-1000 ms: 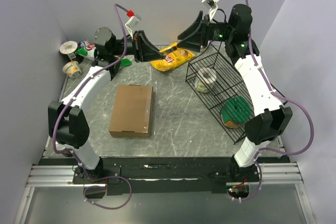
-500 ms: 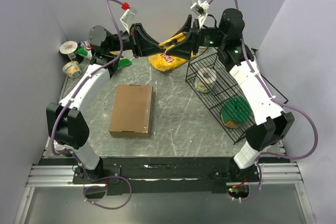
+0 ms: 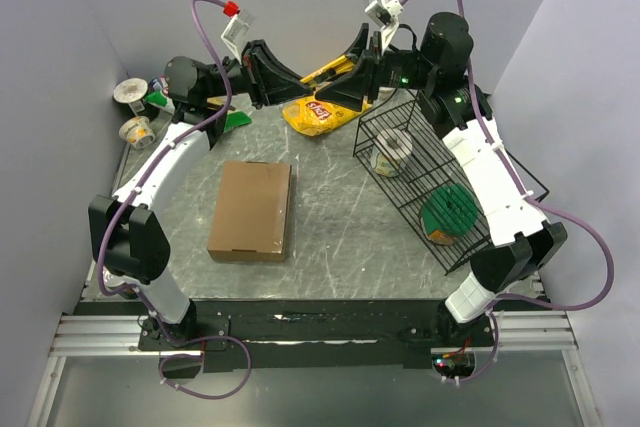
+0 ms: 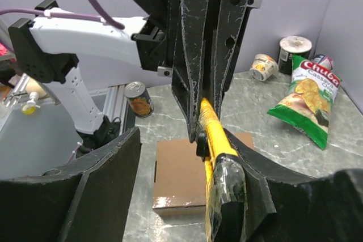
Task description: Unpack the express box
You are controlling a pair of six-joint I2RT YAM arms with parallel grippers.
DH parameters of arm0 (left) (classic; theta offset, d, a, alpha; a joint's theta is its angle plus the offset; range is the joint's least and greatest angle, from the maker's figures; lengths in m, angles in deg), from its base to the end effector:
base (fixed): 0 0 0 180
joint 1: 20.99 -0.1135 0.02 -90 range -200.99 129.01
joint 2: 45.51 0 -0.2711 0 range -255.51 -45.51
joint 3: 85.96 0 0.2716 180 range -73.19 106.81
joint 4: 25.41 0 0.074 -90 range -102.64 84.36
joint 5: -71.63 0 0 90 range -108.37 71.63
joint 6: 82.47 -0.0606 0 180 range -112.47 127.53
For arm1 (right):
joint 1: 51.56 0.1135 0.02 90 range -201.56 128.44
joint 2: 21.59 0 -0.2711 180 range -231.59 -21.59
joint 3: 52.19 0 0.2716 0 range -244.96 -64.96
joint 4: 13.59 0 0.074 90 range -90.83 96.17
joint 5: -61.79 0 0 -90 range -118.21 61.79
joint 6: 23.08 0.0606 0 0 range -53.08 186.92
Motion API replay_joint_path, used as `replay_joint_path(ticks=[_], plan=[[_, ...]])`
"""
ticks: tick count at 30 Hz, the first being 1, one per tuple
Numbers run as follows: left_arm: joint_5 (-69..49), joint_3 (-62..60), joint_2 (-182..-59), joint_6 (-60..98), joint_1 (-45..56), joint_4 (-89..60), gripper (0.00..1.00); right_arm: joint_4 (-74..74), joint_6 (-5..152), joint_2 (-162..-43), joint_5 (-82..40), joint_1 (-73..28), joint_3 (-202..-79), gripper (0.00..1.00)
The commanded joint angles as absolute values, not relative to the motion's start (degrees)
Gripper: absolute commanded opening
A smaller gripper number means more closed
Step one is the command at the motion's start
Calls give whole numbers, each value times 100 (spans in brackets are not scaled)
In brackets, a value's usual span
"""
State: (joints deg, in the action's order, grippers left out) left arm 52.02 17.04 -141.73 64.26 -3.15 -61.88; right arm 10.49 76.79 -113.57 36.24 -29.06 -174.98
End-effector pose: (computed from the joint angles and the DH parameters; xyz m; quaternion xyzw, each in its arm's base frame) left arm 0.3517 -0.1731 0.4797 0.3909 0.4819 -0.6363 0.4583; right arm 0.3136 0.1891 0.5353 -0.4579 0.5148 0.5165 0.5085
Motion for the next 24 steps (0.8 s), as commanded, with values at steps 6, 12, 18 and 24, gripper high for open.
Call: replay_joint_path(ticks=[6, 12, 18, 24], plan=[[5045, 1593, -14341, 7027, -289, -7231, 1, 1086, 7535, -11299, 3164, -2695, -17966, 57], [4992, 1689, -14508, 7116, -236, -7399, 1, 1078, 7483, -11273, 3182, -2616, -17939, 49], [4992, 1716, -14553, 7098, -227, -7373, 1, 1113, 7421, -11229, 3226, -2545, -17904, 34], [5001, 1681, -14561, 7020, -219, -7276, 1, 1051, 7422, -11360, 3252, -2510, -18088, 21]])
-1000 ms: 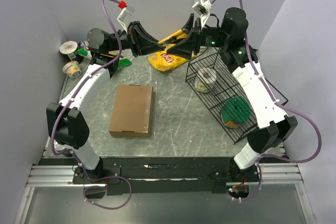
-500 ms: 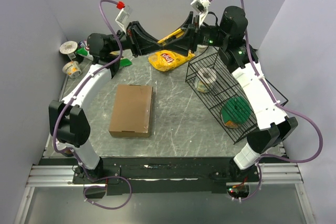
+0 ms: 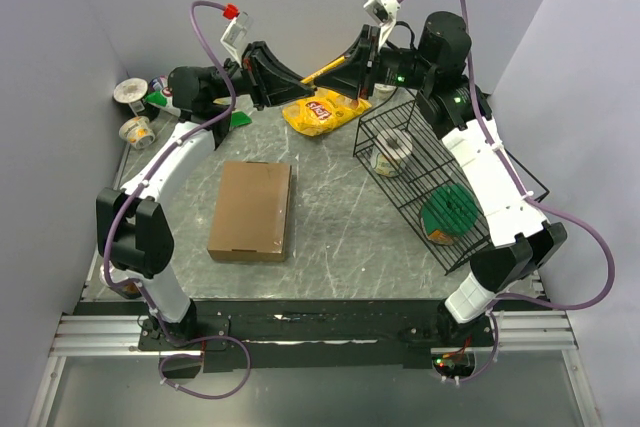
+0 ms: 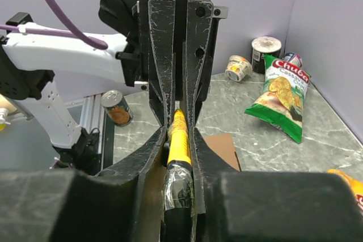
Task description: Unpack the express box
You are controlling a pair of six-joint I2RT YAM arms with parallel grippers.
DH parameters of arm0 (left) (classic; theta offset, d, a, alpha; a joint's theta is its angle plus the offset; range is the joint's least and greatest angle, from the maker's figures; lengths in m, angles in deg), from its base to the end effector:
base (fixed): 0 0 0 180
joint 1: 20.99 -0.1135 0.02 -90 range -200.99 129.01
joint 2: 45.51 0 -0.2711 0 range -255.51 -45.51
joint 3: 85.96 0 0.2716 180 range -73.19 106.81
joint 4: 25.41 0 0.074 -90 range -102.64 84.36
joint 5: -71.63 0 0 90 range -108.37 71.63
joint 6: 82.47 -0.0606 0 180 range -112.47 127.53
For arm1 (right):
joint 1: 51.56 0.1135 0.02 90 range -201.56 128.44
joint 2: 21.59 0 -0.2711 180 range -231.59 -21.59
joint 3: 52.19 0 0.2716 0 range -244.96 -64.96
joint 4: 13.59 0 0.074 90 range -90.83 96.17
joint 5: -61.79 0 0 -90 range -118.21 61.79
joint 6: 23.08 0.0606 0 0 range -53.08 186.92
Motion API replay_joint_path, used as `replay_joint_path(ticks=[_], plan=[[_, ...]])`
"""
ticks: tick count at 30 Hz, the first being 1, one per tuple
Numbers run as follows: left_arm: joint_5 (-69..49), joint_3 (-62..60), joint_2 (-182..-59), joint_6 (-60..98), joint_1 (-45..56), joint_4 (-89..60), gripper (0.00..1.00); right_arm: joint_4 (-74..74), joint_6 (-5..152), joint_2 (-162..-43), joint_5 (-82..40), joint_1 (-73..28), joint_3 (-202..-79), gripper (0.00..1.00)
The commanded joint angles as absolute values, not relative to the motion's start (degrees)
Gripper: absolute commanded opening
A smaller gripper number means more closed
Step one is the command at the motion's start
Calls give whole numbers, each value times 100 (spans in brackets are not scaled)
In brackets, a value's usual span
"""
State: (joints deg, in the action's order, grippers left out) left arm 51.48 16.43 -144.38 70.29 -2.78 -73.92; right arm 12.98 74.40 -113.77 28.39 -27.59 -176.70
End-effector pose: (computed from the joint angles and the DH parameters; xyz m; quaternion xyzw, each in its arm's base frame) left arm 0.3539 -0.1763 0.4728 0.3999 0.4520 -0.6450 0.4688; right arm 0.3145 0.1952 0.5404 -0.4327 0.5340 0.4831 0.5425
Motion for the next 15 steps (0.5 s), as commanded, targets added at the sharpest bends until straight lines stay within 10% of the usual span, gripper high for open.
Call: replay_joint_path(ticks=[1, 4, 9, 15], plan=[[5010, 1681, -14561, 6984, -219, -7259, 1, 1121, 7378, -11396, 3296, -2493, -18141, 19], [4879, 1742, -14561, 6739, -227, -6768, 2, 1366, 7342, -11510, 3113, -2466, -18290, 0], [4387, 1532, -14237, 5363, -683, -4533, 58, 2474, 7596, -11563, 352, -2580, -18826, 0], [2046, 979, -13183, 1425, -1361, -654, 66, 2844, 6842, -11151, -428, -2897, -18083, 0]])
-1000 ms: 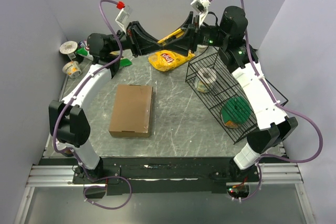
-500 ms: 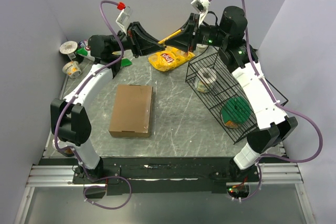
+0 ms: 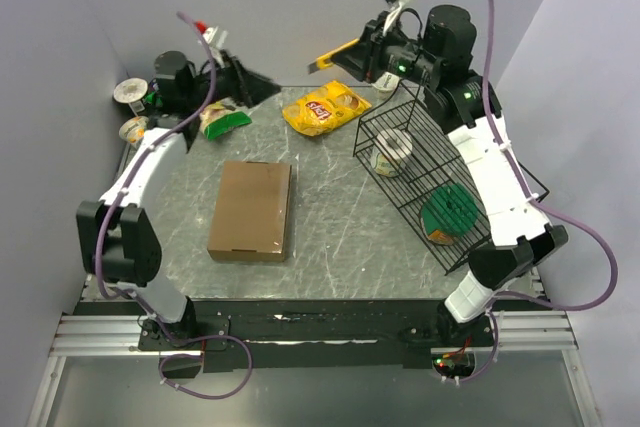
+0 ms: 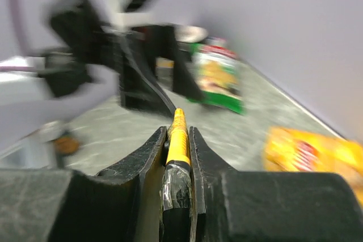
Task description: Unpack the express box
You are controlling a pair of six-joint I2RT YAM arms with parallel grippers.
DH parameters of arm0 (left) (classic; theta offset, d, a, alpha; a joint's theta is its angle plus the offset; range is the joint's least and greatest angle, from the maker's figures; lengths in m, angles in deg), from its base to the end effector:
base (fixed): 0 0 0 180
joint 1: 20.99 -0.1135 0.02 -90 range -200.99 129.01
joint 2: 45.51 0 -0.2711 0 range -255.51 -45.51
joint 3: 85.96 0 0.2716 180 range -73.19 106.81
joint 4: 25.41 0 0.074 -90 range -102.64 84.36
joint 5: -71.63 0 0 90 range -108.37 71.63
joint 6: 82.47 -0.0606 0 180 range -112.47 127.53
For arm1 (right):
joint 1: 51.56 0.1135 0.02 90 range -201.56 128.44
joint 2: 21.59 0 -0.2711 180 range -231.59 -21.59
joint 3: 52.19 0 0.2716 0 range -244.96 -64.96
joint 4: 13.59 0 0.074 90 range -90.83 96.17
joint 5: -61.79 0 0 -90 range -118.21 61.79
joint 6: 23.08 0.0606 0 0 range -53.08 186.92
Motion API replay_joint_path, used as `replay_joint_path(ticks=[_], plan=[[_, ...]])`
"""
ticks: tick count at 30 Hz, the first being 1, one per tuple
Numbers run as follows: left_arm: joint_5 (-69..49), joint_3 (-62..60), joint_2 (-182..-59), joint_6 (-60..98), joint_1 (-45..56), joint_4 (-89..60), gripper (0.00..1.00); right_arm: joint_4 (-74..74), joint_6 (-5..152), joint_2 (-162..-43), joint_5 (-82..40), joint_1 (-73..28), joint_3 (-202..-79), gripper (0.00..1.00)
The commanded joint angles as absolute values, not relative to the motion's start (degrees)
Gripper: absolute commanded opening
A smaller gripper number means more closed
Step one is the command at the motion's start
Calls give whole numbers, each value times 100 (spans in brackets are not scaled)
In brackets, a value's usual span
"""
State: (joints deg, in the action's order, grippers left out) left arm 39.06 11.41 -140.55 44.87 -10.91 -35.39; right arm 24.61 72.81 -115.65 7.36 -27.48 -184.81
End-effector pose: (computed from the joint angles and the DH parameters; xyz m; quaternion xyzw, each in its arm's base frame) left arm 0.4040 -0.1237 0.4173 0.2340 0.6228 -0.5506 0.5042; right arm 0.3279 0.1851 0.5540 -0.3200 0.6285 0.3826 0.5968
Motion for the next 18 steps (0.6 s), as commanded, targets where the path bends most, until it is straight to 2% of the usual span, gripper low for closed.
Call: replay_joint_path(ticks=[1, 2, 7, 10, 14, 16, 18], plan=[[1752, 838, -13034, 1073, -1361, -84, 63, 2862, 6737, -11080, -169, -2975, -17888, 0], [1506, 533, -12728, 190, -1361, 157, 62, 2888, 6527, -10958, 42, -3002, -17695, 0], [-252, -305, -12145, -1206, -1370, 1335, 55, 2301, 7297, -10561, 1071, -3494, -16253, 0], [-981, -744, -11943, -1374, -1379, 1837, 37, 2326, 7316, -10597, 1415, -3495, -16033, 0], [-1985, -1656, -11837, -1619, -1370, 1900, 19, 2379, 7095, -10535, 1187, -3319, -15927, 0], [-2039, -1904, -11758, -1708, -1379, 1952, 11, 2230, 7341, -10517, 1388, -3406, -15786, 0], [-1881, -2124, -11723, -1848, -1379, 2162, 6, 2359, 7868, -10543, 936, -3424, -15751, 0]])
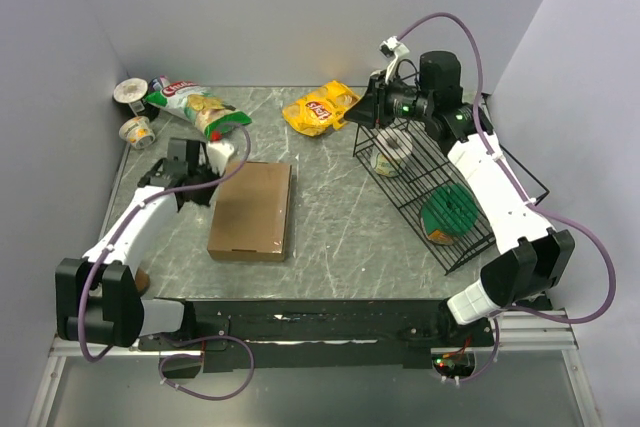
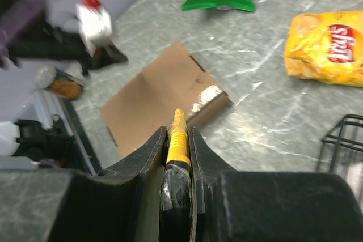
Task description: Unpack the express box
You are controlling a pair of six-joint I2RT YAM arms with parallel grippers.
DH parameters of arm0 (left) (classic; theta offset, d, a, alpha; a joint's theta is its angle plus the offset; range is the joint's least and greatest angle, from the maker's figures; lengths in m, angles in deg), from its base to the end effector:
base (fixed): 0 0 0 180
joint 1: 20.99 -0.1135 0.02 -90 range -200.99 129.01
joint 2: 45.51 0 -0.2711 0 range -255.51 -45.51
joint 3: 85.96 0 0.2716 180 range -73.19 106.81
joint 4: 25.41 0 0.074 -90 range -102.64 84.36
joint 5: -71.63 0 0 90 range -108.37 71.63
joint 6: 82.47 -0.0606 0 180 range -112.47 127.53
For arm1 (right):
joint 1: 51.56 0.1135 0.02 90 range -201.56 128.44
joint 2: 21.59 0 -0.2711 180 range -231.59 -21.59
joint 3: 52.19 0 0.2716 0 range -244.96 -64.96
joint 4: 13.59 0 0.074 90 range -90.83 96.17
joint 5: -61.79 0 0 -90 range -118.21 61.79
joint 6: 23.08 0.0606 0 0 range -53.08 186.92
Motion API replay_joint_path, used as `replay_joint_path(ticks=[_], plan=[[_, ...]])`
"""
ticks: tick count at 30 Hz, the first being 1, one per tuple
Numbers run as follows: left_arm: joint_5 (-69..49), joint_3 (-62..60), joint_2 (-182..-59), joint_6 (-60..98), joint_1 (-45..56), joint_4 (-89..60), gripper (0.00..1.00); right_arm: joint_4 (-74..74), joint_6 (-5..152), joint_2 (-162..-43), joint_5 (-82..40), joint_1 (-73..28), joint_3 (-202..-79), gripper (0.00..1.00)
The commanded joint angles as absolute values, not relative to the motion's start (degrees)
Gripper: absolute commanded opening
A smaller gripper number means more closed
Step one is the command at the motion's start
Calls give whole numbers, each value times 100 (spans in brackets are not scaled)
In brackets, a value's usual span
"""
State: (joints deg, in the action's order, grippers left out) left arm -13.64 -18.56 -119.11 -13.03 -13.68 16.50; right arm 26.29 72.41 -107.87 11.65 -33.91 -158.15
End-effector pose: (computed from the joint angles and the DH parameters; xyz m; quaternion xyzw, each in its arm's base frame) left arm 0.3001 -0.0435 0.2442 0.2390 0.9021 0.0029 0.3592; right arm 0.3420 0.1496 0.4339 -0.2756 0.7460 0.3818 0.4709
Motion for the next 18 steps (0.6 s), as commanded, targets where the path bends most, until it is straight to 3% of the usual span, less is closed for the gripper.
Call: replay_joint_path(ticks=[1, 5, 7, 12, 15, 16, 17, 18], plan=[[-1776, -2160, -11731, -1849, -1379, 2233, 3, 2387, 7922, -10552, 967, -3433, -15716, 0], [-1276, -2291, -11696, -2234, -1335, 2690, 1, 2290, 7659, -10499, 1187, -3424, -15435, 0], [-442, -2327, -11653, -2559, -1291, 3179, 5, 2396, 7615, -10561, 1291, -3433, -15487, 0], [1334, -3038, -10959, -4852, -1116, 3728, 14, 2185, 7474, -10772, 2689, -3556, -15575, 0], [1740, -3320, -10598, -4891, -712, 2930, 21, 2202, 7422, -10833, 2410, -3504, -15557, 0], [1880, -3181, -10624, -4785, -554, 2771, 24, 2455, 7308, -10886, 2200, -3460, -15636, 3], [2020, -3023, -10694, -4619, -553, 2665, 25, 2518, 6994, -10886, 1771, -3399, -15706, 13], [2117, -2839, -10790, -4539, -553, 2673, 26, 2571, 6834, -10878, 1549, -3302, -15733, 13]])
